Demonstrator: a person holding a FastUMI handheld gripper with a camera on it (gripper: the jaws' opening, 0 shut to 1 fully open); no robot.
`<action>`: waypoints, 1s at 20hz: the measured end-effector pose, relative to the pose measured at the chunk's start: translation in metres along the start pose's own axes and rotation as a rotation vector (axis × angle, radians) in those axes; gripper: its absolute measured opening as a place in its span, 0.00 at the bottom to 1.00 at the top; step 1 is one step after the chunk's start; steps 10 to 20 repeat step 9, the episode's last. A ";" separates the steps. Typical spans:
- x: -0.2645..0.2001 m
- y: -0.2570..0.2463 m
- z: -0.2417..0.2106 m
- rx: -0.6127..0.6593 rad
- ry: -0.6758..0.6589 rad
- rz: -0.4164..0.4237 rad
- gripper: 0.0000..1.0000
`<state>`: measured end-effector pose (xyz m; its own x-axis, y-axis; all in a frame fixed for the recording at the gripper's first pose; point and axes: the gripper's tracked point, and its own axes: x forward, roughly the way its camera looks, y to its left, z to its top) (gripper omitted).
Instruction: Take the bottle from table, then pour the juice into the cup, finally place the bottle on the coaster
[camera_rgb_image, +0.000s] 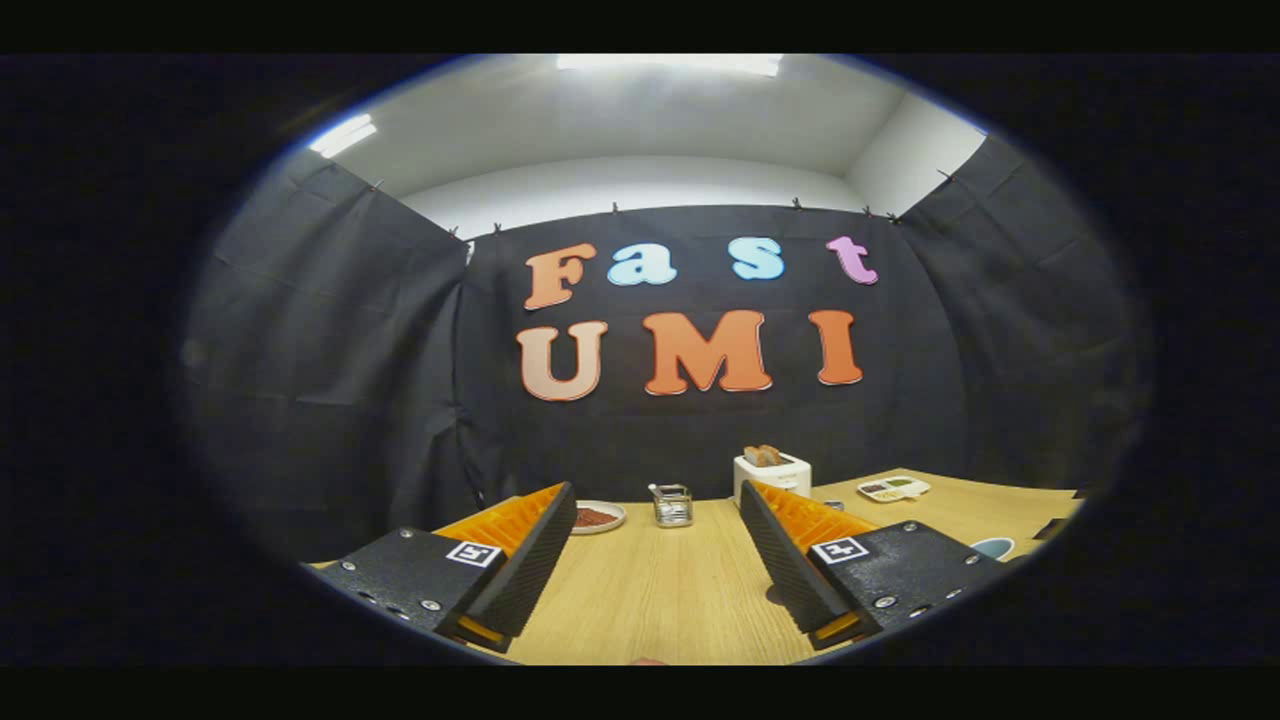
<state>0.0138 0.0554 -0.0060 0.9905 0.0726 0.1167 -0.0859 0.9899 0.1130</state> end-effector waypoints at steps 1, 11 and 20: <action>-0.001 0.010 0.009 -0.009 -0.012 0.010 0.97; -0.015 0.051 0.050 -0.092 -0.055 0.002 0.97; -0.015 0.051 0.050 -0.092 -0.055 0.002 0.97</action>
